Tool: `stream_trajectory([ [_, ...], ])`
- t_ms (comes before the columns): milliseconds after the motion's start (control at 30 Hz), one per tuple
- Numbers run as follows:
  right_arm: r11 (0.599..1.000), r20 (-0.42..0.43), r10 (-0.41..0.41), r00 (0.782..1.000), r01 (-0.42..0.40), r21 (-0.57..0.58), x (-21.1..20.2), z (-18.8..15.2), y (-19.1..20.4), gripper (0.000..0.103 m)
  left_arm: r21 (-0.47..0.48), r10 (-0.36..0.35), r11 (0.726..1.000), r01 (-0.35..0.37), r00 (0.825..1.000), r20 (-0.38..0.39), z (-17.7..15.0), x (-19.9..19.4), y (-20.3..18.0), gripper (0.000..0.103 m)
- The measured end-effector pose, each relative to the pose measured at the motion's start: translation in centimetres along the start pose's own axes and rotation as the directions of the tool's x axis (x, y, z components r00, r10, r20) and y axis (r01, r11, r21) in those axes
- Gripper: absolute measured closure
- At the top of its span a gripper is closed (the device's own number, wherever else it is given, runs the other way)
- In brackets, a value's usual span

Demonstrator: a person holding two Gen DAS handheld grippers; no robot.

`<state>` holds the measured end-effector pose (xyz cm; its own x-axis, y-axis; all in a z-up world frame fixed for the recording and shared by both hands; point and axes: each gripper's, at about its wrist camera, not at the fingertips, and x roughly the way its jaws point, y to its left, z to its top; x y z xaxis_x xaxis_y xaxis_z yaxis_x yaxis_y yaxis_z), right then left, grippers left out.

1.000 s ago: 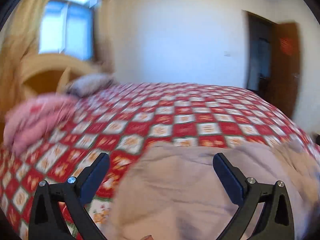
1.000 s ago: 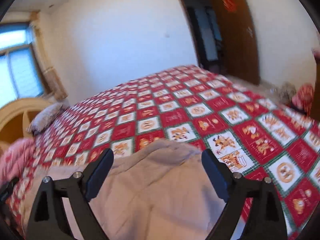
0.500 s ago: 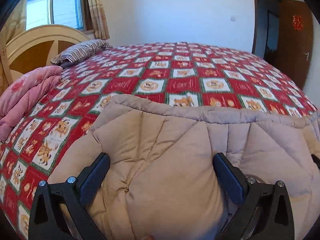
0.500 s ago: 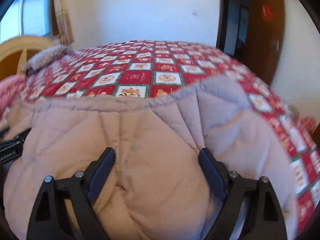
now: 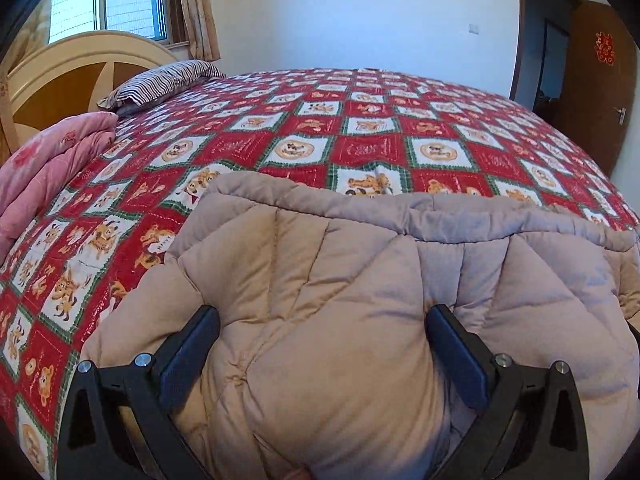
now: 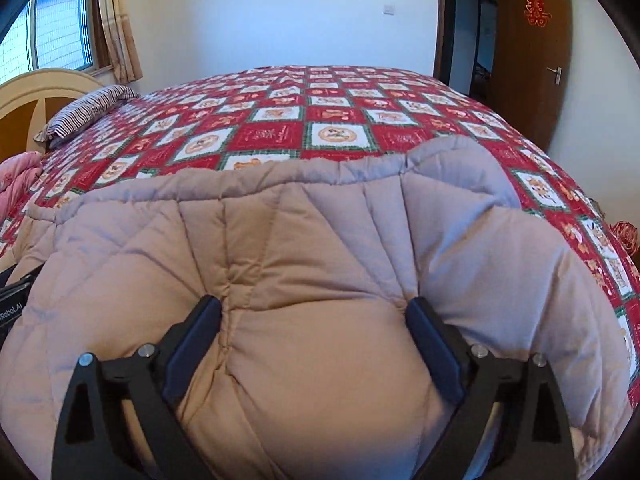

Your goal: Fold large clothes

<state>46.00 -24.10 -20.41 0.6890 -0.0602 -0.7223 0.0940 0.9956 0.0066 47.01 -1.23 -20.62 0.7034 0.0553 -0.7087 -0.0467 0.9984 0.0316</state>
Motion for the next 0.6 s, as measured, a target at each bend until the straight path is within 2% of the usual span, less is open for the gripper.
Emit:
stream_trajectory([
  [600, 0.998, -0.073, -0.066, 0.995, 0.065, -0.027, 1.5, 0.2, 0.6, 0.004, 0.018, 0.038, 0.999, -0.038, 0.999, -0.020, 0.0, 0.8, -0.6, 0.001],
])
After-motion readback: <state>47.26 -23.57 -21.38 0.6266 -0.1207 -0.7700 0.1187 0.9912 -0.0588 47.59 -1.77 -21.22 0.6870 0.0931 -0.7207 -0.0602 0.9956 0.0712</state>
